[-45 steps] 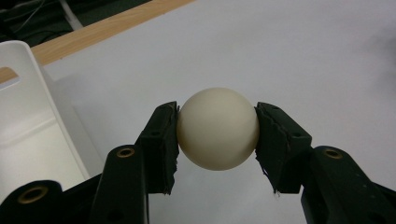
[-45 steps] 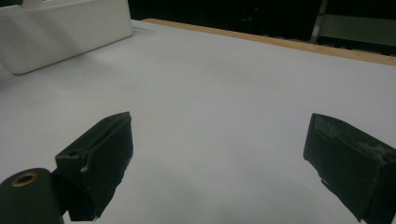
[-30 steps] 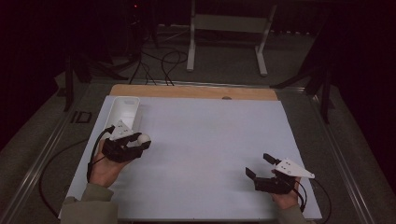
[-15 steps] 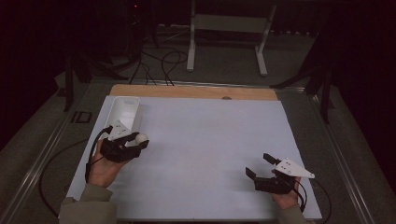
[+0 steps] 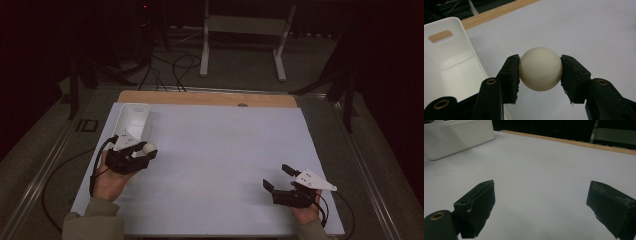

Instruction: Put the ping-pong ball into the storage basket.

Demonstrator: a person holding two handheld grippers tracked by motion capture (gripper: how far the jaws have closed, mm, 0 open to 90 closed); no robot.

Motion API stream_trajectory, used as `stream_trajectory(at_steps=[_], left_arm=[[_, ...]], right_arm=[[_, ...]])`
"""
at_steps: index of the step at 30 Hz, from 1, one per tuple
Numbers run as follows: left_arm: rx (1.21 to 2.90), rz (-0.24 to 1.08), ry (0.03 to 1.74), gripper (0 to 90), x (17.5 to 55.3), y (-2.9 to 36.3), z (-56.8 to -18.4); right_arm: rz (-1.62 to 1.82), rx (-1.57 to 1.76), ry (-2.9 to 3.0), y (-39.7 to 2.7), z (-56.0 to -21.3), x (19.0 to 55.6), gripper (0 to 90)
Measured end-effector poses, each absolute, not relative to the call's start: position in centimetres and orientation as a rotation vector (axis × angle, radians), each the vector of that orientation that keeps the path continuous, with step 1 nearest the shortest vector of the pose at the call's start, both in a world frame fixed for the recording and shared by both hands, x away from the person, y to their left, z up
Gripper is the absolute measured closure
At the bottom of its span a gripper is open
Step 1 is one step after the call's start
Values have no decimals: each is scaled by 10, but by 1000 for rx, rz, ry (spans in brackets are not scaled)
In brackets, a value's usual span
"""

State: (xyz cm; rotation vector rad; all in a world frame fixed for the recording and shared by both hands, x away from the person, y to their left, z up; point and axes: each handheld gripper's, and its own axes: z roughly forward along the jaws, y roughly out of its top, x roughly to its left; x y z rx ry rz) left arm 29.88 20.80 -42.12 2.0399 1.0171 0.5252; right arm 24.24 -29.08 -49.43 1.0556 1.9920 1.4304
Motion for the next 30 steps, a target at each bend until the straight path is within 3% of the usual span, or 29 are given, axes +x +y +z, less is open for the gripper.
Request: stream_trajectory(at_steps=[30], left_arm=[[2021,539,1050,514,296,220,-422]], right_arm=[[1430,1058,1991,-291,-494,242,79]])
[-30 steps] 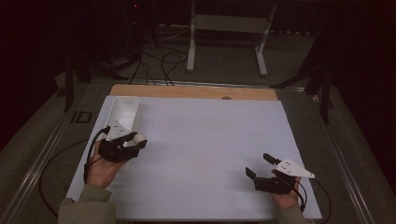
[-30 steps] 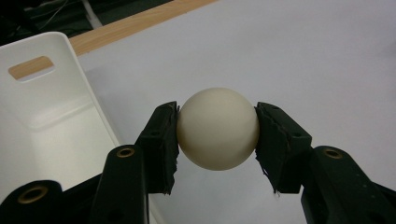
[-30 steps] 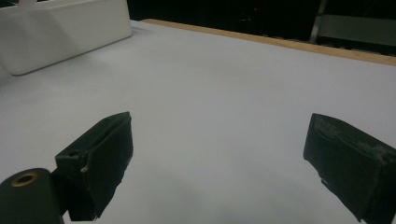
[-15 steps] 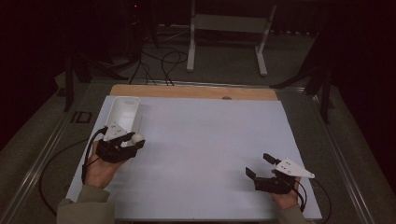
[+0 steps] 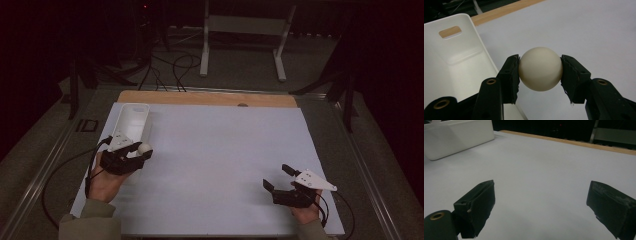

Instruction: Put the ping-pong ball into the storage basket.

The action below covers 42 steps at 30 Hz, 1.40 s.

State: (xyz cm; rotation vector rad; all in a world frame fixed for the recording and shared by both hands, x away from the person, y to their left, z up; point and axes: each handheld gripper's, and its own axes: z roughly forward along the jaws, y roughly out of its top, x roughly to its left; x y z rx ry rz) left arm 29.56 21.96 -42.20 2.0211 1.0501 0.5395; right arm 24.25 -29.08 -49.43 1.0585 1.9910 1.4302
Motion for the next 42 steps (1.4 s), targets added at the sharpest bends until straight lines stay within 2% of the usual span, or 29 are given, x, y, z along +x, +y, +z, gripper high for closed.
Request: stream_trajectory(at_steps=[42], left_arm=[[2008,549,1099,514,290,236,-427]], right_arm=[[1430,1058,1994,-291,-494,242,79]])
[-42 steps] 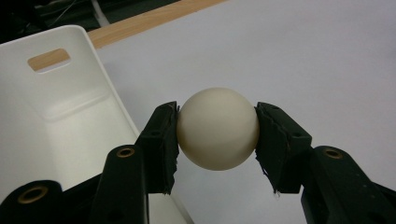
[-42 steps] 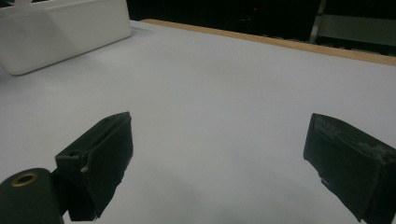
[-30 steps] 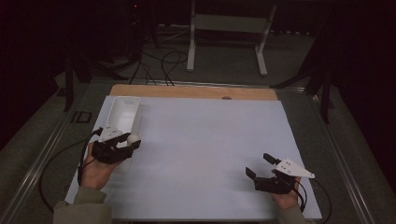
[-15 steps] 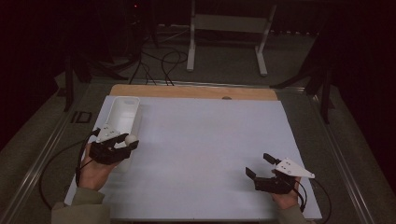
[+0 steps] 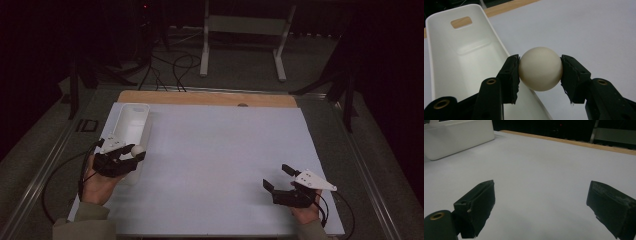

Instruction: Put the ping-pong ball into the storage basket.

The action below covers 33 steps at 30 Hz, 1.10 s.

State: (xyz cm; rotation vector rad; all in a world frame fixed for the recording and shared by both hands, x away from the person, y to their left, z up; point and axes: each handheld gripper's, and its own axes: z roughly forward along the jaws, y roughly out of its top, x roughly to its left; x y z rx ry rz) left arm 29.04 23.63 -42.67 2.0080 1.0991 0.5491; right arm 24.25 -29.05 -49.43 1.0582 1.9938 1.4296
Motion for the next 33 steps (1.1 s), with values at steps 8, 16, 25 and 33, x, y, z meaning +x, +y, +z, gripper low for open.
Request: stream_trajectory(at_steps=[8,16,25,33], left_arm=[[2005,548,1106,514,289,239,-428],[2000,545,1113,514,288,242,-429],[2005,548,1118,514,288,246,-430],[2007,539,1106,514,286,250,-431]], right_arm=[[1429,1055,1994,-290,-494,243,79],[1428,1054,1995,-290,-495,243,79],[1426,1056,1996,-290,-495,243,79],[1427,1056,1995,-290,-495,243,79]])
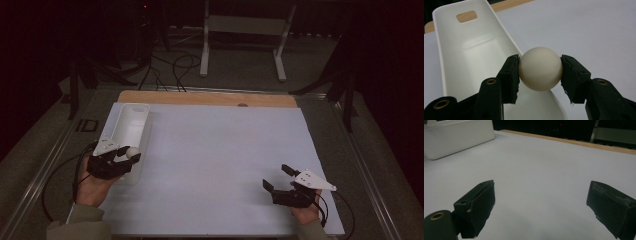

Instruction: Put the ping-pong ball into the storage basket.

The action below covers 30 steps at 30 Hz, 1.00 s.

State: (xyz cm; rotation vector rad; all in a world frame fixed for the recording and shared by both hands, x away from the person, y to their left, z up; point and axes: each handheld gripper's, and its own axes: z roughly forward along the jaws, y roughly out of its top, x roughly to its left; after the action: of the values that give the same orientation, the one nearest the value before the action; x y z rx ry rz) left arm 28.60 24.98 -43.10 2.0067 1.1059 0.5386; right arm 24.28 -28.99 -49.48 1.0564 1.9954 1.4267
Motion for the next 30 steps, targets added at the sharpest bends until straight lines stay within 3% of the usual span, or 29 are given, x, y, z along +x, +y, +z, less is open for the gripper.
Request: stream_trajectory(at_steps=[30], left_arm=[[1971,540,1095,513,277,274,-436]], right_arm=[[1427,1056,1993,-290,-495,243,79]])
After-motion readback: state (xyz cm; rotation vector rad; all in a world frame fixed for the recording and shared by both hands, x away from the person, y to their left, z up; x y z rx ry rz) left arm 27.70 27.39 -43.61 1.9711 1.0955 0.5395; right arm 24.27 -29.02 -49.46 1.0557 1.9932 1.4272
